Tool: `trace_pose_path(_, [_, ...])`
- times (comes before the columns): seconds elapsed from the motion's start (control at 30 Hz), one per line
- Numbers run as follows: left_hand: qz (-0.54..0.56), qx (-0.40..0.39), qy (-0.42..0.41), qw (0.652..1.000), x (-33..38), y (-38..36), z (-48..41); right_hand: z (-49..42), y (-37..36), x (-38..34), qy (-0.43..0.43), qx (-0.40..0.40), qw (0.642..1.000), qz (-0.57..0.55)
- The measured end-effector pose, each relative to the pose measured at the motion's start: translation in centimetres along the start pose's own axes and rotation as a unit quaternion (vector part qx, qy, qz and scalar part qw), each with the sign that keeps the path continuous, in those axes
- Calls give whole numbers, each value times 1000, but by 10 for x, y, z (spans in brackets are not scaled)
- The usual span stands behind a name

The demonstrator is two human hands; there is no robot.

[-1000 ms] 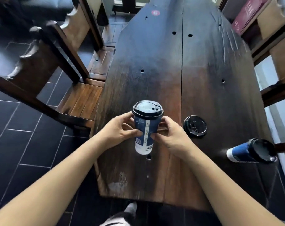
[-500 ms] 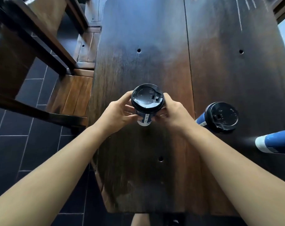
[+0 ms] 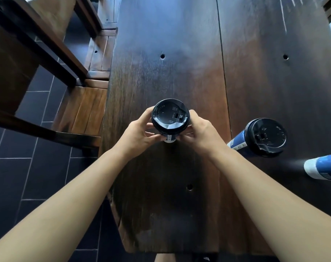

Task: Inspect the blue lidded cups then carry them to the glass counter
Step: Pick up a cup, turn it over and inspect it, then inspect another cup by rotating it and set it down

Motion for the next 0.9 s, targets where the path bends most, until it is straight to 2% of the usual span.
trace_pose_path(0.33, [-60,-9,21,998,-1,-5,7,4,-6,10,-27,-13,1000,7])
trace_pose_path(0.57, [-157,16,100,982,-8,-10,32,24,-4,11,-80,-92,985,119])
trace_pose_path(0.7, [-177,28,142,973,6,-22,63,49,4,7,-100,-129,976,144])
trace_pose_path(0.9, [-253,28,159,954,43,-41,116,93,35,-7,-105,-158,962,196])
Point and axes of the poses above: each hand's wrist, its own z-axis away from the middle knuckle, its own y-axis out of the back of the hand, x = y × z, the point moved 1 cm from there along -z, towards the middle knuckle, and after that the axes turned 14 degrees about z, right-handed, at the moved point
